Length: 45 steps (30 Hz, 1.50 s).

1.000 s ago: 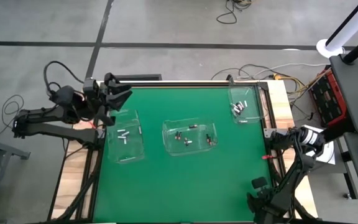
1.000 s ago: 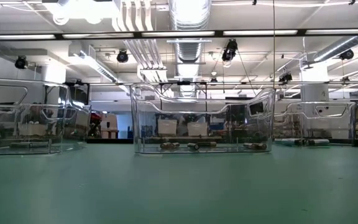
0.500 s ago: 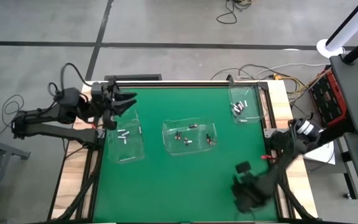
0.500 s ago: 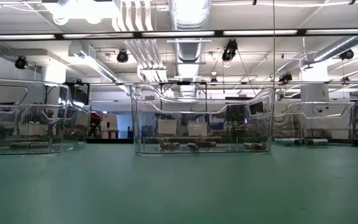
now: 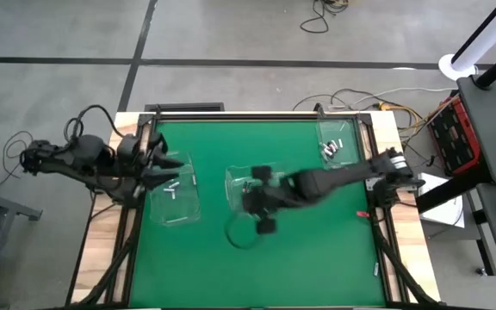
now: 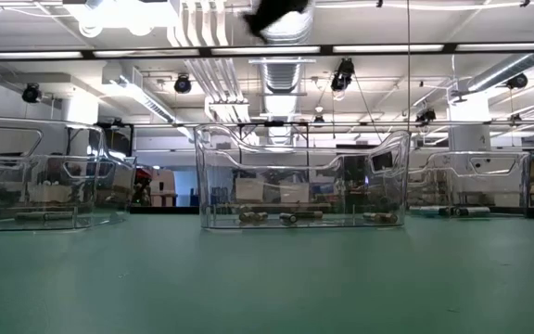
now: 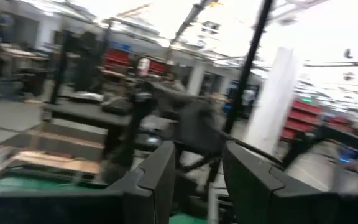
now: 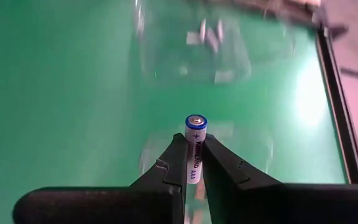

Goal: Sort batteries
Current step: Put the bottom white battery into the bottom left transparent bin

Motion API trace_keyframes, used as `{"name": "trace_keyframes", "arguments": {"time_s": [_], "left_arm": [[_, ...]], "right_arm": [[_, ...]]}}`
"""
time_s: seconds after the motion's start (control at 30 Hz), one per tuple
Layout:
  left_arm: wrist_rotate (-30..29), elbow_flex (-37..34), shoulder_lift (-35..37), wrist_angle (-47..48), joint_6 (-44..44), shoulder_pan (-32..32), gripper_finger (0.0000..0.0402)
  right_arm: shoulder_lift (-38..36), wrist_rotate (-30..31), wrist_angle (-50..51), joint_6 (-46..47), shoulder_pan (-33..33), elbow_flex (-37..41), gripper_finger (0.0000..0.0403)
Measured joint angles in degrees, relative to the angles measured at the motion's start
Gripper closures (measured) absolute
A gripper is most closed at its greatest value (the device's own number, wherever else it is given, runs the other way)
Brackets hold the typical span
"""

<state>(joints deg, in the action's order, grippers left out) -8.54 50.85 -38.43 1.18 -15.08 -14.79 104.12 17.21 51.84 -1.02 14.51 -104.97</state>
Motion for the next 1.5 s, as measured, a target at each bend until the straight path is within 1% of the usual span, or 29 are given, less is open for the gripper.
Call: {"name": "trace_keyframes", "arguments": {"time_s": [0.13, 0.3, 0.37, 0.47, 0.5, 0.6, 0.7, 0.77, 0.93, 1.0, 1.1, 1.2, 1.33, 1.43, 1.5], "left_arm": [[-2.25, 0.00, 1.00, -1.82, 1.08, -5.25, 0.0287], [-2.94, 0.00, 3.41, -1.18, 1.75, -9.07, 0.0287], [-2.93, 0.02, 4.69, 2.30, 0.62, -10.17, 0.0287], [-3.01, 0.02, 6.52, 12.45, -3.54, -11.02, 0.0287], [-3.47, 0.02, 6.77, 15.82, -5.79, -11.13, 0.0287], [-5.71, 0.01, 6.66, 23.39, -11.11, -11.36, 0.0287], [-6.83, 0.00, 6.34, 24.67, -11.50, -11.49, 0.0287], [-7.77, 0.00, 6.74, 23.89, -9.58, -11.50, 0.0287], [-13.13, 0.02, 7.79, 22.79, -4.61, -11.47, 0.0287], [-13.18, 0.02, 7.41, 22.46, -3.18, -11.49, 0.0287], [-13.45, 0.01, 6.34, 21.27, -1.47, -11.49, 0.0287], [-15.22, 0.02, 4.58, 20.29, -0.40, -11.47, 0.0287], [-20.48, 0.00, 2.10, 17.23, 0.47, -11.43, 0.0287], [-20.96, 0.00, 1.34, 13.21, 2.48, -11.41, 0.0287], [-20.96, 0.00, 1.00, 12.28, 3.04, -11.41, 0.0287]], "right_arm": [[6.24, -5.10, -7.67, -2.95, -4.99, -7.86, 0.0376], [15.67, -9.78, -15.86, -3.03, -7.69, -18.31, 0.0376], [19.24, -11.42, -17.15, -2.16, -8.21, -22.75, 0.0376], [23.70, -11.90, -16.56, 0.05, -8.62, -29.23, 0.0376], [24.42, -11.89, -17.22, 0.21, -8.67, -30.05, 0.0376], [23.51, -12.30, -21.05, 1.82, -8.75, -28.95, 0.0376], [21.66, -12.34, -21.37, 5.55, -8.87, -29.00, 0.0376], [20.00, -12.34, -21.73, 7.60, -8.89, -29.08, 0.0376], [16.59, -12.31, -24.47, 11.12, -8.91, -29.21, 0.0376], [15.54, -12.31, -26.16, 11.98, -8.91, -29.22, 0.0376], [14.59, -12.31, -31.29, 13.11, -8.93, -29.22, 0.0376], [14.27, -12.31, -35.66, 13.18, -8.93, -29.22, 0.0376], [14.47, -12.31, -36.91, 13.16, -8.95, -29.22, 0.0376], [14.95, -12.31, -36.65, 13.16, -8.95, -29.21, 0.0376], [15.27, -12.29, -36.65, 13.37, -9.02, -29.20, 0.0376]]}}
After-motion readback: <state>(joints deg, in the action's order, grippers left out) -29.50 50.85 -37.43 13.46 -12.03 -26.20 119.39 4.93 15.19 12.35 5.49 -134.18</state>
